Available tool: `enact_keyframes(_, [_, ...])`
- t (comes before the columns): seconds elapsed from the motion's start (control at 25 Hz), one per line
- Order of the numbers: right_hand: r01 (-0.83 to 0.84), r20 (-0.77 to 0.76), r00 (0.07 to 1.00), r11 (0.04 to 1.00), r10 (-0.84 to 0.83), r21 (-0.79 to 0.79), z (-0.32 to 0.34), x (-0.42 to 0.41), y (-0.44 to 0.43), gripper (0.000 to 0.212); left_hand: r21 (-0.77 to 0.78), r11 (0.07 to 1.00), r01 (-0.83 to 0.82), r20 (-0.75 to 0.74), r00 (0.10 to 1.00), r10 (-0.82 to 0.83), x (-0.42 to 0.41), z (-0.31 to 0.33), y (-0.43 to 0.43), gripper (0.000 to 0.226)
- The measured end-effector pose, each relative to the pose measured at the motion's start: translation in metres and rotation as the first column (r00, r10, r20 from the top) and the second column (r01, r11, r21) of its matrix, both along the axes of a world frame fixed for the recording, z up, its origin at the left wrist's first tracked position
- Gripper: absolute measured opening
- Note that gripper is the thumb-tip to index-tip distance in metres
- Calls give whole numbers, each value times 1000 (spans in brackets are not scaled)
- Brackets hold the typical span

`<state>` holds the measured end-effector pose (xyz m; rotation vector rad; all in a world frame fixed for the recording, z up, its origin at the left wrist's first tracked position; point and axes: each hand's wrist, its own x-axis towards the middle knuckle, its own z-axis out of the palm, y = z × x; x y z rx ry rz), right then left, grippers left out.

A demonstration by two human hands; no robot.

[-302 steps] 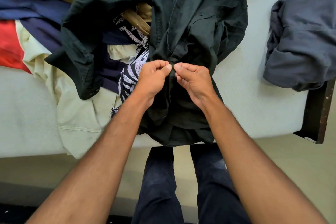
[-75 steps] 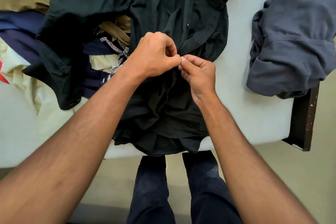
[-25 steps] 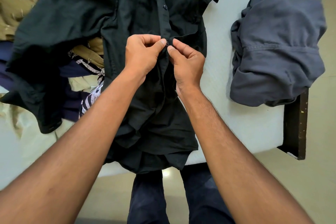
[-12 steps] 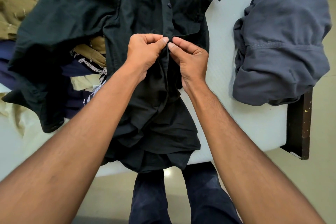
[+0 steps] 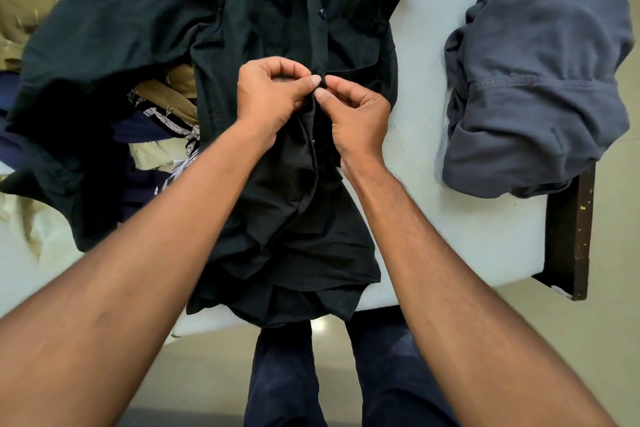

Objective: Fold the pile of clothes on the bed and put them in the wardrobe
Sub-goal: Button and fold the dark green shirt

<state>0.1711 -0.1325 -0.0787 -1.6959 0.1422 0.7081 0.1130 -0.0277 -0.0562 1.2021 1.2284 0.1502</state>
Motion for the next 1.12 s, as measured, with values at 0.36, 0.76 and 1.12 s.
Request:
enact_keyframes(0.36, [-59, 123, 990, 991, 74, -118, -6, -10, -8, 26, 422, 832, 360, -221, 931, -290, -9, 4, -12, 13])
enact_keyframes(0.76, [-60, 136, 987, 987, 80, -150, -4, -19, -7, 29, 431, 788, 440, -349, 886, -305, 1, -7, -14, 10])
enact_keyframes(1.12, [-191, 226, 938, 934, 265, -301, 3, -8, -9, 16, 456, 811, 366, -262, 926, -271, -7, -14, -17, 10])
